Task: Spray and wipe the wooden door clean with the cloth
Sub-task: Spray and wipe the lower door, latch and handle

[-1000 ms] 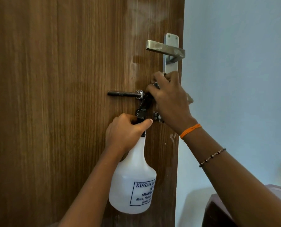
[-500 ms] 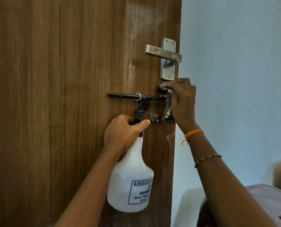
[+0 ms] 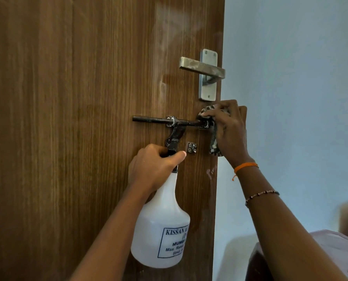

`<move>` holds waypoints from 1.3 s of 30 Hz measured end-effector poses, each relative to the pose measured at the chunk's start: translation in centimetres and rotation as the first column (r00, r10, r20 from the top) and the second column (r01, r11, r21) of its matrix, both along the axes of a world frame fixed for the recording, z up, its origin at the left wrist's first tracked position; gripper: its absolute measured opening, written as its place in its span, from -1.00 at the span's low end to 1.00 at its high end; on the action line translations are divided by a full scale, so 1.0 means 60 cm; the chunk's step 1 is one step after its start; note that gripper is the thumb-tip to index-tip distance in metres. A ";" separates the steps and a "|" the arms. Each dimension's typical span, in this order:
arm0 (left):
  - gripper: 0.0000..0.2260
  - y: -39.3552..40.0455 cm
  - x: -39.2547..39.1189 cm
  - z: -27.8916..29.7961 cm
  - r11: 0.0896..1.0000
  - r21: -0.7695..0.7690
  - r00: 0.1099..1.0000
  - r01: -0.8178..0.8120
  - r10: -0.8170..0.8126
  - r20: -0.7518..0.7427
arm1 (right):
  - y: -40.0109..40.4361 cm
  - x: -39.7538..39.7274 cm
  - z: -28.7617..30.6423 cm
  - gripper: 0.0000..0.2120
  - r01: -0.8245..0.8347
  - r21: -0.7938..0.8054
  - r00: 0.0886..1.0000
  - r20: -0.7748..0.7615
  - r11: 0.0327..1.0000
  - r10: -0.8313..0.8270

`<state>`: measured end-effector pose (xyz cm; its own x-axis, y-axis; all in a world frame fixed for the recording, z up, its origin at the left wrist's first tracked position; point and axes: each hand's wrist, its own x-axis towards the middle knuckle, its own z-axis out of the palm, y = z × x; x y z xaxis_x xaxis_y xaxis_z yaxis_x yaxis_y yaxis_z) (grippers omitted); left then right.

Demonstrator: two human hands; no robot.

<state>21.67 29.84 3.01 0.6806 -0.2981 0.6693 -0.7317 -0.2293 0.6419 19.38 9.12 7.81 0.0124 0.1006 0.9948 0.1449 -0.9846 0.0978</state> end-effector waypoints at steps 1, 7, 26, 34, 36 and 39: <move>-0.67 0.001 0.000 0.000 1.000 -0.002 1.000 0.008 -0.008 0.001 | 0.002 0.008 -0.004 -0.72 -0.040 0.058 0.999 0.032 0.998 0.038; -0.71 0.006 -0.006 0.000 1.000 0.008 1.000 0.028 -0.028 0.011 | -0.011 0.020 -0.028 -0.59 -0.248 0.403 0.967 0.162 0.881 0.199; -0.65 -0.001 0.000 -0.006 1.000 -0.020 0.999 0.019 -0.019 0.036 | -0.017 0.008 -0.095 -0.73 -0.299 0.430 0.954 0.135 0.852 0.267; -0.54 -0.001 -0.002 -0.008 0.998 -0.054 0.999 0.026 -0.024 0.032 | 0.061 0.031 -0.061 -0.77 -0.285 0.632 0.943 0.320 0.721 0.092; -0.56 0.000 -0.002 -0.008 0.998 -0.054 0.999 0.019 -0.017 0.029 | 0.066 0.034 -0.053 -0.78 -0.326 0.712 0.935 0.339 0.622 0.102; -0.58 -0.001 -0.001 -0.010 0.998 -0.060 1.000 0.024 -0.023 0.019 | 0.066 0.034 -0.080 -0.78 -0.238 0.612 0.955 0.290 0.754 0.067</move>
<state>21.60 29.81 2.43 0.6616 -0.2731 0.6984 -0.7479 -0.1735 0.6407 21.40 13.10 2.98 -0.1887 -0.5732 0.7974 0.3556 -0.7968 -0.4886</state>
